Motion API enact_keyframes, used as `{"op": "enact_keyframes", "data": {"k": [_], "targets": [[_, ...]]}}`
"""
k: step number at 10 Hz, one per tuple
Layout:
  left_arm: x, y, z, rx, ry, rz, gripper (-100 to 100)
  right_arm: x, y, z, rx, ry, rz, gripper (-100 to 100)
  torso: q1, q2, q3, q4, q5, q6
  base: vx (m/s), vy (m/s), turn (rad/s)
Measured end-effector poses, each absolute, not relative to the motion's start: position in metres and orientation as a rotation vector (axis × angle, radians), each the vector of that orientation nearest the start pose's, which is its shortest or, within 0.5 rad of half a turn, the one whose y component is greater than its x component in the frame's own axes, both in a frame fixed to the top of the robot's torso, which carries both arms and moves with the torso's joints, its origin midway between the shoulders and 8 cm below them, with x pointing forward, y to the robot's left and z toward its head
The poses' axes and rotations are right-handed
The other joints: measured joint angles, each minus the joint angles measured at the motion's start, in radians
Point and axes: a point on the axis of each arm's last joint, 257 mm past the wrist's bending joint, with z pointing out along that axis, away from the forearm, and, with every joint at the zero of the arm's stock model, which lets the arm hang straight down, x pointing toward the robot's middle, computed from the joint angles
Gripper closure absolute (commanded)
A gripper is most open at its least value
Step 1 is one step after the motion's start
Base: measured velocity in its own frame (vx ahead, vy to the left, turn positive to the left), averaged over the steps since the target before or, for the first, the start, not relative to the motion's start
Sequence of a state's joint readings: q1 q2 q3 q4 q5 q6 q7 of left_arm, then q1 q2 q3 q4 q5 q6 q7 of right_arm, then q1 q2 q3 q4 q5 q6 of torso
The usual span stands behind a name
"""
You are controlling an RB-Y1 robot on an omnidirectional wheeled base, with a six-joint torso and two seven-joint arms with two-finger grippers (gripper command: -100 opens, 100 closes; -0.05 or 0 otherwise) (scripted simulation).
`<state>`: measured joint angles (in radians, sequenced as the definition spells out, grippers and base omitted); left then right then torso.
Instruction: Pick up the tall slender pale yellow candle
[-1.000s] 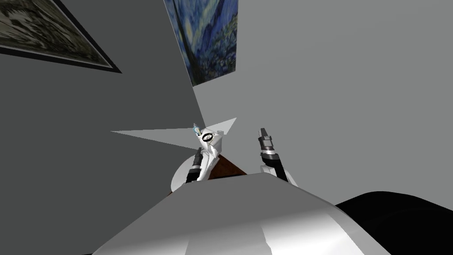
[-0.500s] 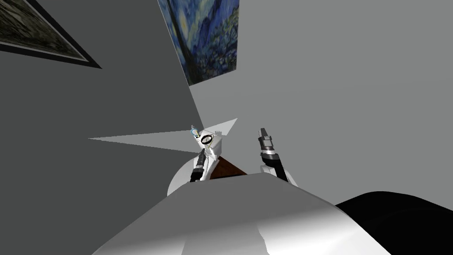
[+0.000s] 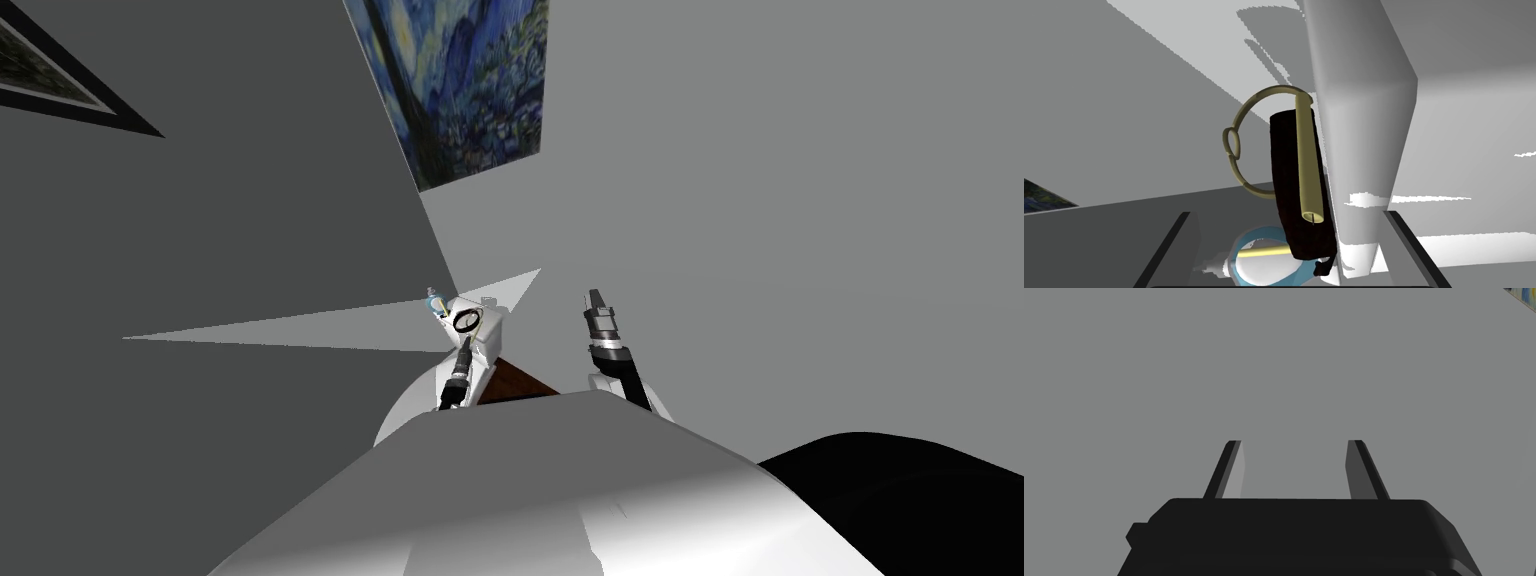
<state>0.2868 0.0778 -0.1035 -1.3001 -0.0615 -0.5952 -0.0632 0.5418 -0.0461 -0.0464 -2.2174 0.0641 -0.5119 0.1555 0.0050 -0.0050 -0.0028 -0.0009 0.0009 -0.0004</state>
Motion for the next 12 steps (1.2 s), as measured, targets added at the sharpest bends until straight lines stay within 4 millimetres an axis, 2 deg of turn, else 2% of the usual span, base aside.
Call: {"op": "enact_keyframes", "data": {"k": [1,2,3,4,5,9,10,11,12], "targets": [[0.4142,0.2213,-0.3446,-1.026,1.294,-1.148,-100,0.3485,-0.2914,-0.0149,0.579,0.783,1.04,0,-0.003,0.001,0.001,0.0,-0.001,0.0,0.012,0.013,-0.005],[0.4143,0.2207,-0.3449,-1.027,1.294,-1.148,0,0.3485,-0.2914,-0.0148,0.579,0.783,1.04,0,-0.004,0.003,0.002,0.001,-0.001,0.0,0.0,0.0,0.0],[0.4143,0.2208,-0.3449,-1.027,1.294,-1.148,-100,0.3485,-0.2914,-0.0148,0.579,0.783,1.04,0,-0.005,0.004,0.002,0.001,-0.001,0.0,0.074,-0.003,-0.014],[0.4181,0.2208,-0.3409,-1.025,1.291,-1.149,-100,0.3485,-0.2914,-0.0149,0.579,0.783,1.04,0,-0.006,0.0,0.0,0.0,-0.001,0.0,0.048,-0.002,-0.004],[0.4188,0.2208,-0.3407,-1.027,1.292,-1.149,100,0.3485,-0.2914,-0.0148,0.579,0.783,1.04,0,-0.006,0.001,0.0,0.0,-0.001,0.0,0.006,0.0,0.001],[0.4186,0.221,-0.3412,-1.027,1.293,-1.148,100,0.3485,-0.2914,-0.0148,0.579,0.783,1.04,0,-0.006,0.004,0.003,0.001,-0.001,0.0,0.0,0.0,0.0],[0.4186,0.221,-0.3411,-1.027,1.293,-1.148,0,0.3485,-0.2914,-0.0148,0.579,0.783,1.04,0,-0.006,0.005,0.003,0.001,-0.001,0.0,0.0,0.0,0.0],[0.4186,0.2209,-0.3411,-1.027,1.292,-1.148,100,0.3485,-0.2914,-0.0148,0.579,0.783,1.04,0,-0.006,0.005,0.003,0.001,-0.001,0.0,0.0,0.0,0.0],[0.4187,0.2209,-0.3409,-1.027,1.292,-1.148,0,0.3485,-0.2914,-0.0148,0.579,0.783,1.04,0,-0.006,0.004,0.003,0.001,-0.001,0.0,0.0,0.0,0.0]]}}
